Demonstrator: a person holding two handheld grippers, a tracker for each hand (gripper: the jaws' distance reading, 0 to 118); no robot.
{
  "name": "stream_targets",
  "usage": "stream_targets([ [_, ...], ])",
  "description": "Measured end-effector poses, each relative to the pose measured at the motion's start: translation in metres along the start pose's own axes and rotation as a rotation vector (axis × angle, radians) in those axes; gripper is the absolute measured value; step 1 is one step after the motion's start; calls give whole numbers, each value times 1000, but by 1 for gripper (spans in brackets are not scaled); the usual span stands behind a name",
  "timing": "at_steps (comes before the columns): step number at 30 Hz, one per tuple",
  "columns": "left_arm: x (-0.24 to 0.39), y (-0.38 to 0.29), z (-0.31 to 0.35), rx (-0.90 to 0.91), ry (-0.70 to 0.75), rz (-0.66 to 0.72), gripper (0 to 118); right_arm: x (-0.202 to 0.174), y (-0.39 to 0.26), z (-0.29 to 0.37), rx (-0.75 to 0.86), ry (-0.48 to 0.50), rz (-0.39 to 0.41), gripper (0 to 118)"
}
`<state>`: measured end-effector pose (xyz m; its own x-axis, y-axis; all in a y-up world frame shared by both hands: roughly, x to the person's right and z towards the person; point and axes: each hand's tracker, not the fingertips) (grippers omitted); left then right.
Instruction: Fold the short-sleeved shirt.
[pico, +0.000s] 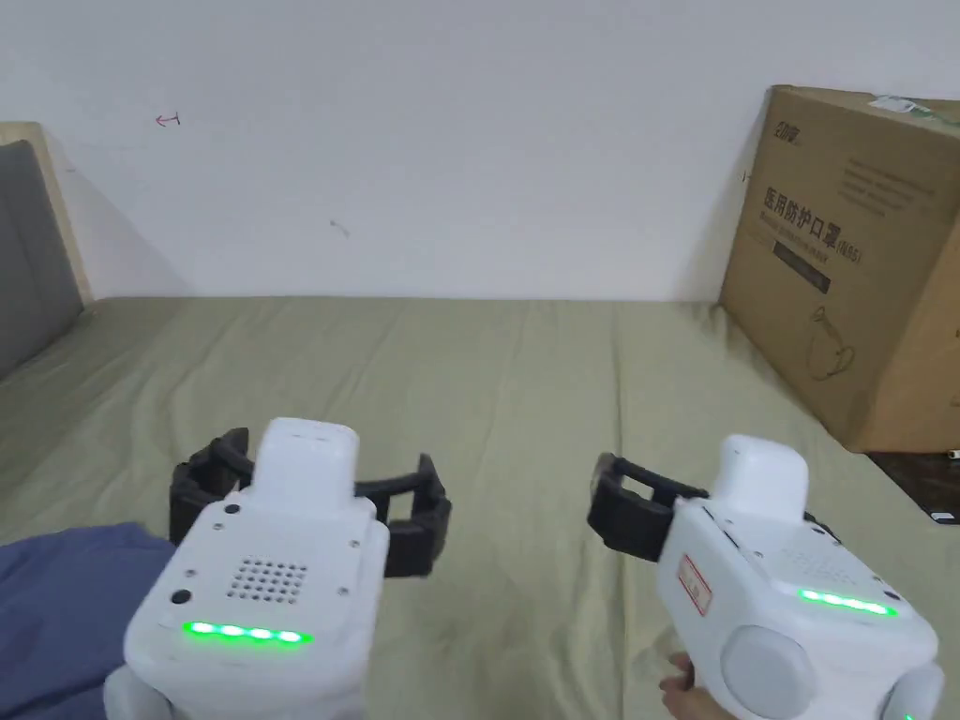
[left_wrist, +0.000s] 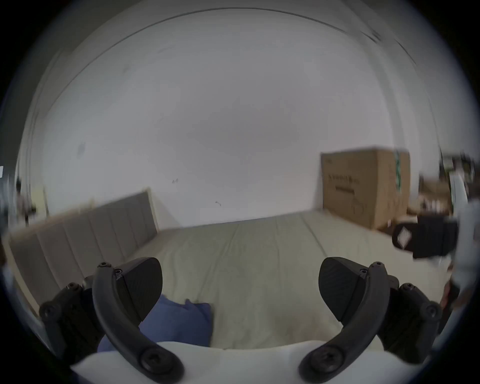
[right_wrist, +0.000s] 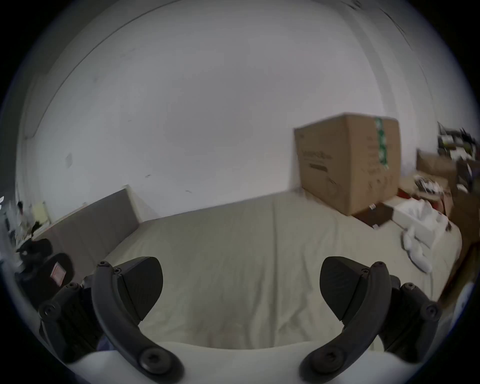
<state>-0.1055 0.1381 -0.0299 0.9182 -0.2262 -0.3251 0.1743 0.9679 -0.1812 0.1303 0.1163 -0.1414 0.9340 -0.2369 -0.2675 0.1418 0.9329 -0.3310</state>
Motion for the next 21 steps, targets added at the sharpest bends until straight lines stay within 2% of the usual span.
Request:
stream_targets([
  [2, -1, -8, 2, -2, 0, 47, 118, -1, -8, 2, 39, -90, 166, 118],
  [3, -3, -9, 1, -5, 1, 81, 118, -12, -9, 6, 70, -104, 228, 118],
  [4, -5, -10, 1, -2, -9, 138, 118, -16, -7, 8, 89, -115, 256, 118],
  [8, -19, -6, 0, 9, -23, 249, 118, -25, 2, 12, 145, -138, 267, 118],
  [12, -25, -2, -1, -6, -36, 244, 118, -29, 7, 16, 158, -165, 294, 118],
  [14, -23, 2, -4, -86, -15, 221, 117, -29, 6, 19, 170, -183, 293, 117],
  [15, -22, 2, -4, -104, -14, 213, 112, -28, 5, 17, 156, -195, 299, 117],
  [16, -22, 1, -4, -106, -16, 217, 100, -28, 5, 17, 134, -206, 305, 113],
  [17, -19, 1, -6, -105, -9, 214, 64, -28, 4, 17, 122, -206, 306, 98],
  [18, -17, 0, -7, -106, 11, 194, 31, -28, 2, 18, 122, -208, 308, 66],
  [19, -15, -3, -9, -97, 25, 175, 7, -26, 0, 17, 126, -209, 318, 18],
  [20, -15, -5, -9, -90, 37, 159, 5, -23, 0, 15, 119, -204, 315, 0],
  [21, -15, -7, -8, -68, 6, 164, 1, -19, 0, 17, 117, -192, 292, 0],
])
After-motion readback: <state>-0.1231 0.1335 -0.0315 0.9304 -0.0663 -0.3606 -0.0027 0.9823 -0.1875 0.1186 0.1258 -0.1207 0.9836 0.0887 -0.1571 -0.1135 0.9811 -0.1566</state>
